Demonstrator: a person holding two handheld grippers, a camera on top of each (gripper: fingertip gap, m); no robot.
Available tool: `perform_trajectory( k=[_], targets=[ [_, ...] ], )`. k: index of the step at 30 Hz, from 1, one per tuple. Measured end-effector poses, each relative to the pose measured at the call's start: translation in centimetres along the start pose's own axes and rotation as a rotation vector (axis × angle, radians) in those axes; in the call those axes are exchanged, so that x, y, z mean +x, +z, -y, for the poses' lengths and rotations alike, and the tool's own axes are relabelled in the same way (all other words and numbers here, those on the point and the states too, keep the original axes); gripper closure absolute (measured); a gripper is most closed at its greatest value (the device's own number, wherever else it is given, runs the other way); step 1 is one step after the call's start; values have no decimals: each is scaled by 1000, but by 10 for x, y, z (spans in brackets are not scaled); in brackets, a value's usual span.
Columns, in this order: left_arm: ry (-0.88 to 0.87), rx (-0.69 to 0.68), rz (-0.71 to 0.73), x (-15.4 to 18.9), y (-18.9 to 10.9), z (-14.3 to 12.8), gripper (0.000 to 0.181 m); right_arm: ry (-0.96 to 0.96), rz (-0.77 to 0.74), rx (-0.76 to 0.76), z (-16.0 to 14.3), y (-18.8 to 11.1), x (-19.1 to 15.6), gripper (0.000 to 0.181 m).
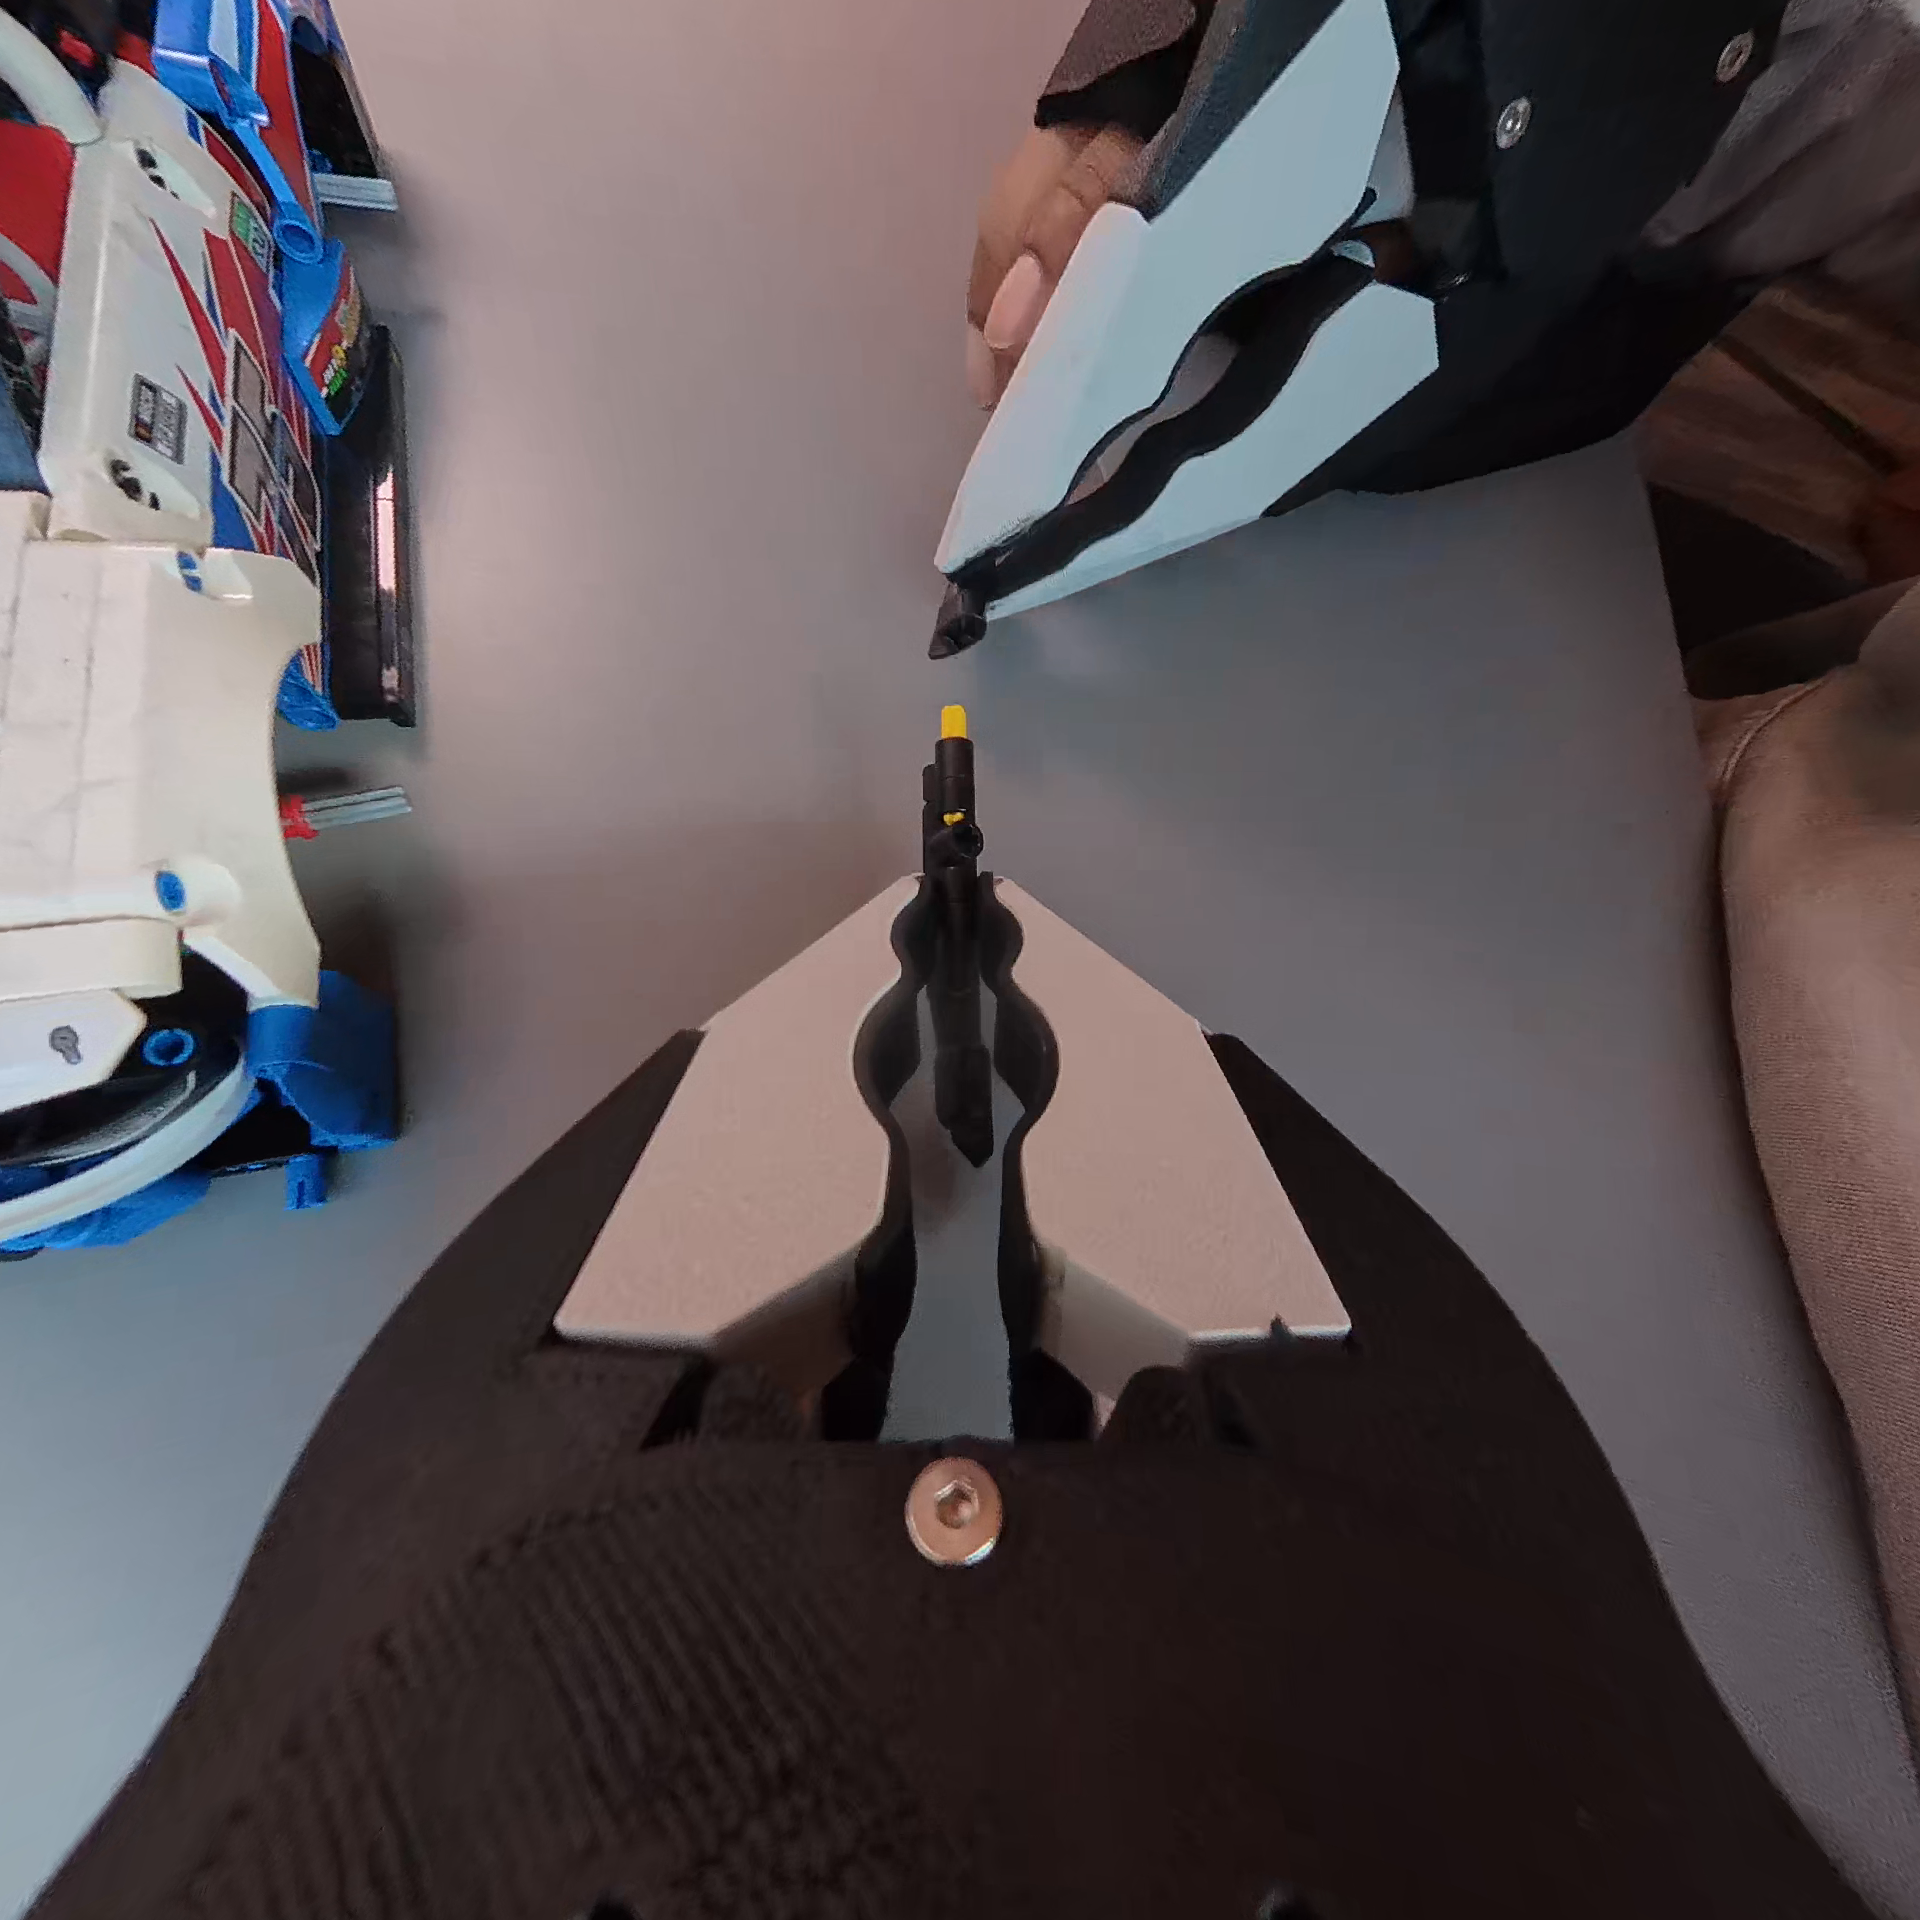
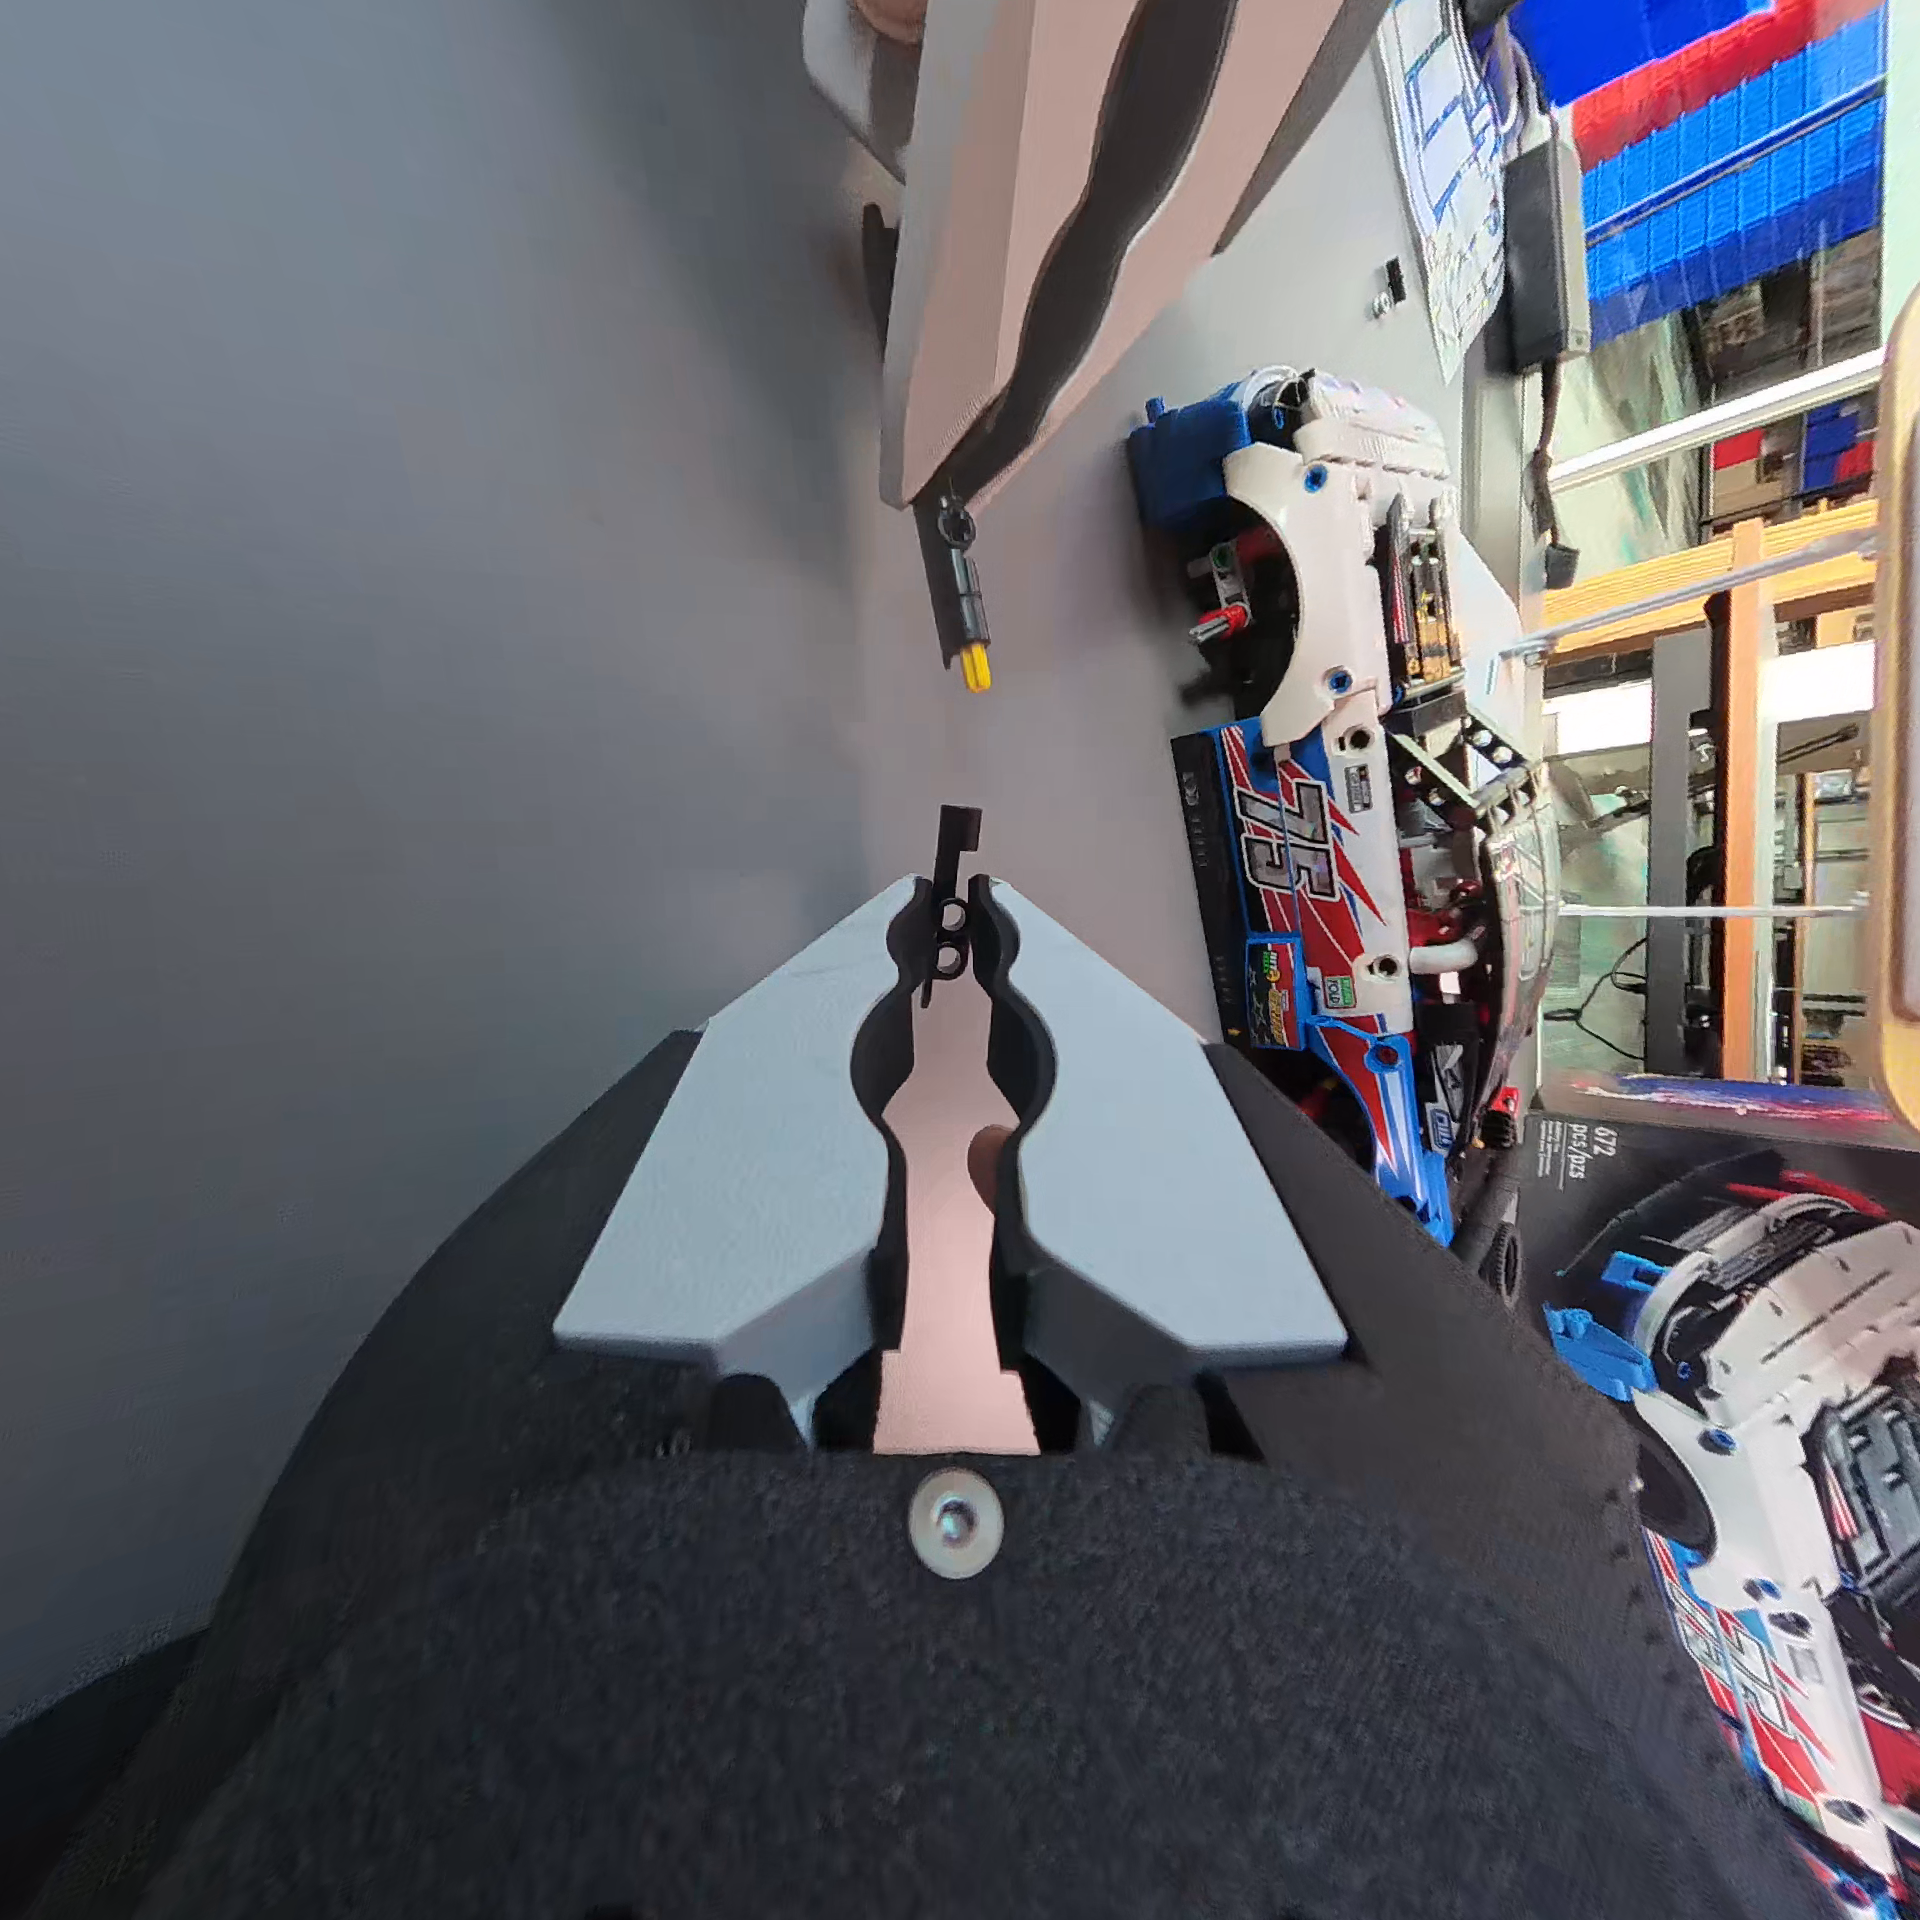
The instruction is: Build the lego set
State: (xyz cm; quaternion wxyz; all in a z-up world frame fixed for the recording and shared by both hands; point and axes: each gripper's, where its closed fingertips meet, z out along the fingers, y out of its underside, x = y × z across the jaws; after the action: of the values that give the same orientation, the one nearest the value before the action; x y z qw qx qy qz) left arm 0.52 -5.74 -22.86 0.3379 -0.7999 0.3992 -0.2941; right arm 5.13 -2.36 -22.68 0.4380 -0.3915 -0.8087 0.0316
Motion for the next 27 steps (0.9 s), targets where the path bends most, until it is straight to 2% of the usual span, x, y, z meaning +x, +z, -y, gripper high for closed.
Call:
perform_trajectory(
  k=[19,27],
  targets=[
    [318,-109,134,-2,4,-12,175,10,-25,143,20,7,-7,176],
    [351,-100,158,-5,2,-10,168,55,-6,171,26,7,-6,176]
  ],
)
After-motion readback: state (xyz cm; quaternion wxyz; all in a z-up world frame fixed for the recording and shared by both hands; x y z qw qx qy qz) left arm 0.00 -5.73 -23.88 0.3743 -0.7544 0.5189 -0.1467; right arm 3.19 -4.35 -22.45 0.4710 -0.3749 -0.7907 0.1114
